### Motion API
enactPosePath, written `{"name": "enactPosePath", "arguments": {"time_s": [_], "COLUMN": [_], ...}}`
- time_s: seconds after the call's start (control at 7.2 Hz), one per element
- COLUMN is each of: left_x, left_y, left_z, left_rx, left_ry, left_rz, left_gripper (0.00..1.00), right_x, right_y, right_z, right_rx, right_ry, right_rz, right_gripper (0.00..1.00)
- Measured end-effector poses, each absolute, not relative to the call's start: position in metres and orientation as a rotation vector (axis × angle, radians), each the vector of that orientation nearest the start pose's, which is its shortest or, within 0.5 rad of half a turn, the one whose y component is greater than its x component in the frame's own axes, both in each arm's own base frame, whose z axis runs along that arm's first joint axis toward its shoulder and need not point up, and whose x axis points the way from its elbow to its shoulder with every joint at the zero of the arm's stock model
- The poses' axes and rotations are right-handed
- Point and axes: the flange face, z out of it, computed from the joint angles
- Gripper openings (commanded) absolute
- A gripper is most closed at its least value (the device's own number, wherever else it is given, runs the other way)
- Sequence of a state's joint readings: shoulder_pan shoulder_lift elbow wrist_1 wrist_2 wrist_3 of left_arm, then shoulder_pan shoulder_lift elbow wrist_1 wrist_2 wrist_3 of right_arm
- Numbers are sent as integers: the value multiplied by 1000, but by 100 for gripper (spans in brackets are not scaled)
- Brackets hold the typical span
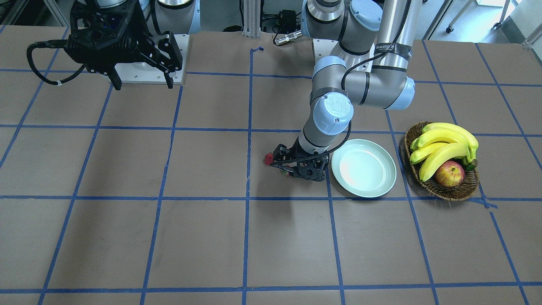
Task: Collect all strawberries into plate
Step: 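Lower the left gripper over the strawberry cluster beside the plate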
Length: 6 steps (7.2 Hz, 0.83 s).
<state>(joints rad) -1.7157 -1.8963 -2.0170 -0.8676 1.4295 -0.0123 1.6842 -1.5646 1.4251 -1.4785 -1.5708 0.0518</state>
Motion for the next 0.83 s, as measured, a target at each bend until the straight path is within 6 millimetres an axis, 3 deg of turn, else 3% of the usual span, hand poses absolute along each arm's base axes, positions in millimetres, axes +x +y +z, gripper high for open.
{"name": "enactPosePath", "arguments": {"time_s": [0.28,0.42,0.83], "left_x": [-219,-219,-220], "left_y": [-482,-482,-483], "left_z": [176,172,170], "left_rx": [211,210,206], "left_ry": [3259,3258,3263], "left_rz": [164,174,182], "left_gripper": [100,89,20], "right_x": [189,189,189], "right_y": [-478,-478,-478], "right_z": [548,548,549], "right_rx": [-74,-56,-18], "right_ry": [3135,3135,3135], "right_rz": [-87,-91,-95], "right_gripper": [100,100,100]}}
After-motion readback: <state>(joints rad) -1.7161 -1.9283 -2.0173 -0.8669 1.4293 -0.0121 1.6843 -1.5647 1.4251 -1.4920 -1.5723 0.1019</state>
